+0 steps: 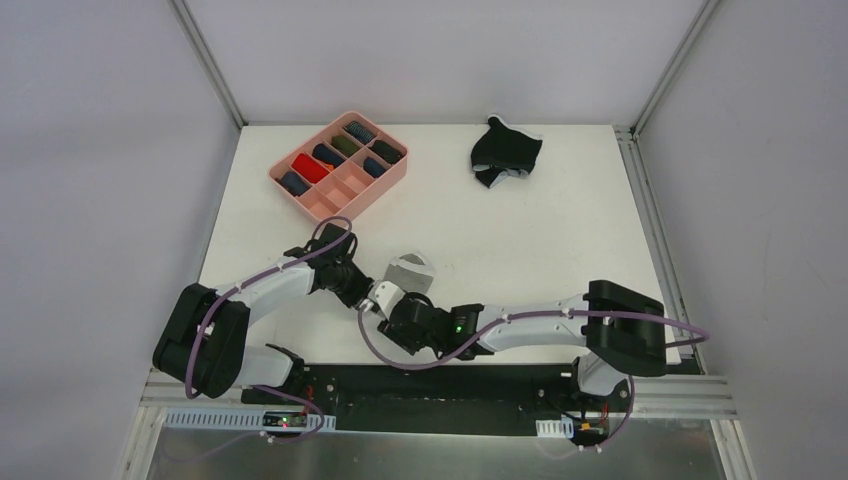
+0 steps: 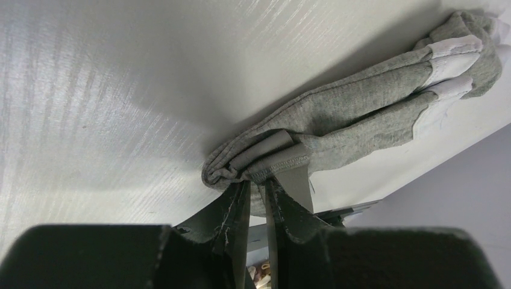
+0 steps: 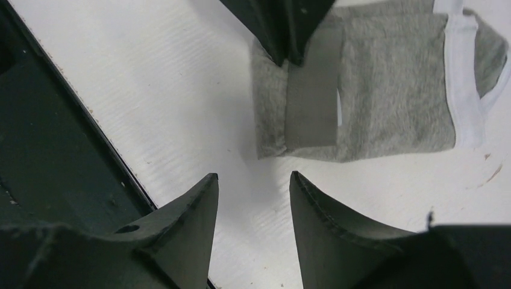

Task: Roll the underwear
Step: Roll the underwear to the center of the board.

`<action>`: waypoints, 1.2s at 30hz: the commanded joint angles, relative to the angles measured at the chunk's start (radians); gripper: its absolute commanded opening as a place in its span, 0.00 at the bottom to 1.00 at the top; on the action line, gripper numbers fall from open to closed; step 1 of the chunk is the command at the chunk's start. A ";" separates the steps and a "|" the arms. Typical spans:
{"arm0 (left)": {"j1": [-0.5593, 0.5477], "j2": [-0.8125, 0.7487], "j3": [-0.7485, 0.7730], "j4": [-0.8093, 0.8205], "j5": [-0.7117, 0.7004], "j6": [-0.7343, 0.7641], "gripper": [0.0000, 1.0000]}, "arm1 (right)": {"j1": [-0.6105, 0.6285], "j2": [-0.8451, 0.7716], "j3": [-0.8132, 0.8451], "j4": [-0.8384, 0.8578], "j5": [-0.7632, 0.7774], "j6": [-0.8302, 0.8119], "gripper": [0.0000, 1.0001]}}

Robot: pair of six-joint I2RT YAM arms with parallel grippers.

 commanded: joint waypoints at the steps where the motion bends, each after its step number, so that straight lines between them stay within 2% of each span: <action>1: -0.004 0.007 -0.015 -0.063 -0.067 0.019 0.17 | 0.033 0.041 0.058 0.041 0.067 -0.173 0.50; 7: -0.003 0.007 -0.019 -0.063 -0.062 0.014 0.17 | 0.029 0.100 0.127 0.019 0.061 -0.205 0.52; 21: -0.001 0.012 -0.015 -0.063 -0.055 0.027 0.17 | -0.055 0.239 0.302 -0.190 0.008 -0.078 0.55; 30: 0.003 0.004 -0.020 -0.064 -0.053 0.027 0.17 | -0.075 0.249 0.296 -0.215 -0.036 -0.054 0.56; 36: 0.018 -0.019 -0.017 -0.085 -0.058 0.032 0.17 | -0.056 0.235 0.229 -0.178 -0.013 -0.107 0.58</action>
